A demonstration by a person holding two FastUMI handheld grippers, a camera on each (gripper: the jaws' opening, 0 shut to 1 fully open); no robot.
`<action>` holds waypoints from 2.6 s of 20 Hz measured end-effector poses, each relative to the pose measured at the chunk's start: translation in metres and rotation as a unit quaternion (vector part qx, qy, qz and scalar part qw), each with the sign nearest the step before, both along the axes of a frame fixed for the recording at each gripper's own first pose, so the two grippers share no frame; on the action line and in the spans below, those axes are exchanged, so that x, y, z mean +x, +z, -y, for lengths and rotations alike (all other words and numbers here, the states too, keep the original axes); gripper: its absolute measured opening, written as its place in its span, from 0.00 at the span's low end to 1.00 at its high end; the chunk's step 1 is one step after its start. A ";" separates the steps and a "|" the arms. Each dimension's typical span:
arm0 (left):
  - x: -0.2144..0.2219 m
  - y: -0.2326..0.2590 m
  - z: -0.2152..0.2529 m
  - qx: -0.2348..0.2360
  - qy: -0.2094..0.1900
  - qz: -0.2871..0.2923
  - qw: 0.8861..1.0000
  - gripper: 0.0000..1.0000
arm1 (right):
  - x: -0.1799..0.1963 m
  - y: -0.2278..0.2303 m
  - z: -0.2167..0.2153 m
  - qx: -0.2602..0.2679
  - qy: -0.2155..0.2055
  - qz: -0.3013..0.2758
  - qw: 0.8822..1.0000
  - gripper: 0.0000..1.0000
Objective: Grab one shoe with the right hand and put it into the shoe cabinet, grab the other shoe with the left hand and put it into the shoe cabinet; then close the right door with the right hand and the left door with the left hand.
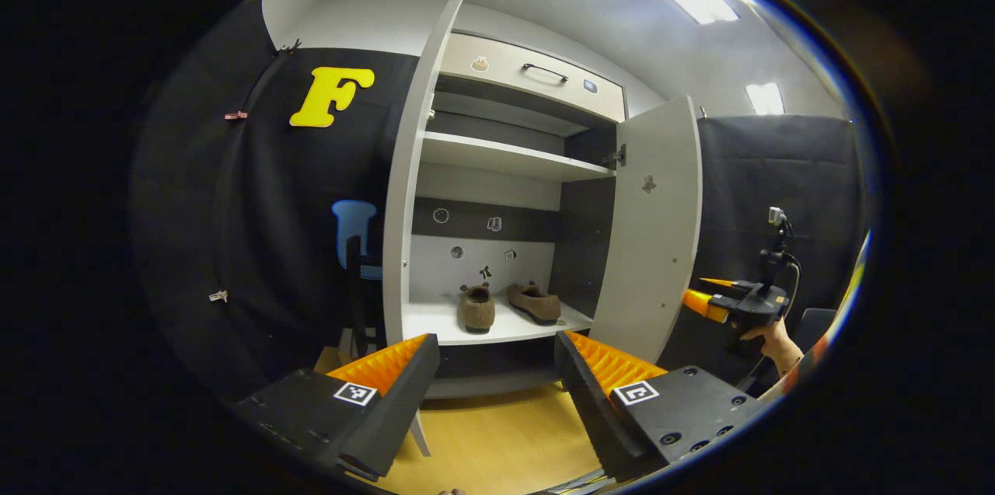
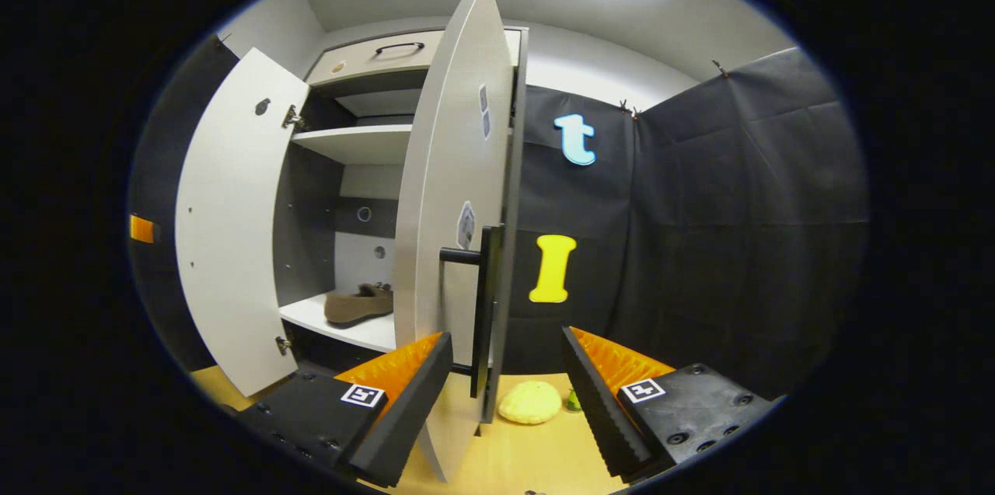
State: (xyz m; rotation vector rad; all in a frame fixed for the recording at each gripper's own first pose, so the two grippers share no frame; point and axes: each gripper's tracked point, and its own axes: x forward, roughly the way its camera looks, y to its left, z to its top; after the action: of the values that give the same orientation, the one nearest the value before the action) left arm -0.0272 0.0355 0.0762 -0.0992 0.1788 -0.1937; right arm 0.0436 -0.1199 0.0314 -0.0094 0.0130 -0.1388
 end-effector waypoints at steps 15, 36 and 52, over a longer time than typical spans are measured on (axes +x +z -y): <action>-0.002 -0.015 -0.138 0.065 0.170 -0.016 0.983 0.92 | 0.013 -0.014 -0.087 -0.009 0.109 -0.020 0.994 0.98; 0.090 -0.041 -0.050 -0.029 0.081 -0.002 0.996 0.94 | 0.004 -0.042 -0.045 0.021 0.073 -0.054 0.996 0.98; 0.130 -0.041 0.054 -0.043 -0.040 -0.003 0.998 0.95 | -0.008 -0.038 -0.022 0.031 0.050 -0.043 0.997 0.98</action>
State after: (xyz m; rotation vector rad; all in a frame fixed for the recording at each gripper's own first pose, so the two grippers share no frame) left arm 0.1024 -0.0186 0.0355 -0.1786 0.1815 -0.2812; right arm 0.0356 -0.0974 -0.0066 0.0459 0.1029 -0.0381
